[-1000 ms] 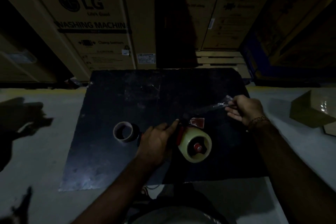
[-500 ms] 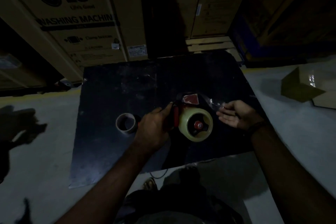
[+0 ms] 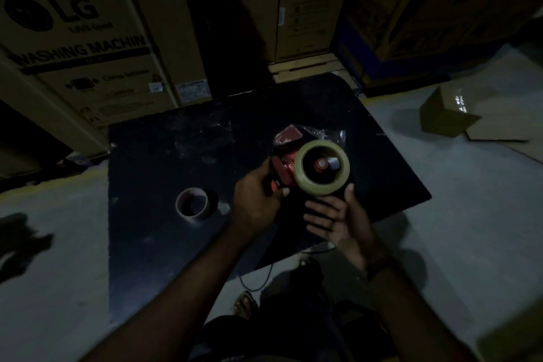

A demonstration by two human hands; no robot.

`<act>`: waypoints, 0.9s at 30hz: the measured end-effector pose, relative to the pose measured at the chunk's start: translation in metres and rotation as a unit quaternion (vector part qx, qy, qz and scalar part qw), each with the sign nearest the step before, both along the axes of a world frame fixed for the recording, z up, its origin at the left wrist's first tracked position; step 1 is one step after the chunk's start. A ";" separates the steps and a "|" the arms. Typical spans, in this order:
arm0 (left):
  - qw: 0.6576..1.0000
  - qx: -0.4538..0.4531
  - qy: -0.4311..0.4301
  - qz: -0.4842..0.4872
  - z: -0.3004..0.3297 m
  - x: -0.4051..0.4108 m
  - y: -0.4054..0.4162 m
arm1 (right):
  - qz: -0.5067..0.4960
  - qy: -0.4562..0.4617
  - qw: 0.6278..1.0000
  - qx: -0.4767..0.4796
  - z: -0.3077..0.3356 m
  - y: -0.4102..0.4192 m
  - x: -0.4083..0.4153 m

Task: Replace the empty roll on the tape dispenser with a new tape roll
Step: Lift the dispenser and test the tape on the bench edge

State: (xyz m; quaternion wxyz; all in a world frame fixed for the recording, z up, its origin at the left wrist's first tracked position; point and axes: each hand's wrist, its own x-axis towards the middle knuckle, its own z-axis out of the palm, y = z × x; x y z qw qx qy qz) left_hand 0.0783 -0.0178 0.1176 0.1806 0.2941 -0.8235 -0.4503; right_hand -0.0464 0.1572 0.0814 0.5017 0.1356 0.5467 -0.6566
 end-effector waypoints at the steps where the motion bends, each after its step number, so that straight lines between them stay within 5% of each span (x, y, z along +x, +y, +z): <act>1: 1.000 0.025 0.009 -0.001 -0.001 -0.003 0.002 | -0.009 0.007 1.000 -0.013 0.004 -0.001 0.001; 11: 0.956 0.287 0.059 -0.024 -0.019 -0.029 0.030 | -0.008 0.095 0.995 -0.006 0.025 -0.004 0.013; 19: 0.865 0.497 0.067 -0.012 -0.032 -0.041 0.058 | 0.029 0.170 0.985 -0.025 0.018 0.000 0.009; 22: 0.850 0.523 0.060 -0.025 -0.038 -0.044 0.066 | 0.022 0.183 0.983 -0.012 0.014 0.005 0.004; 27: 0.882 0.433 0.050 -0.176 -0.044 -0.044 0.062 | 0.057 0.248 0.966 0.035 0.001 0.028 0.002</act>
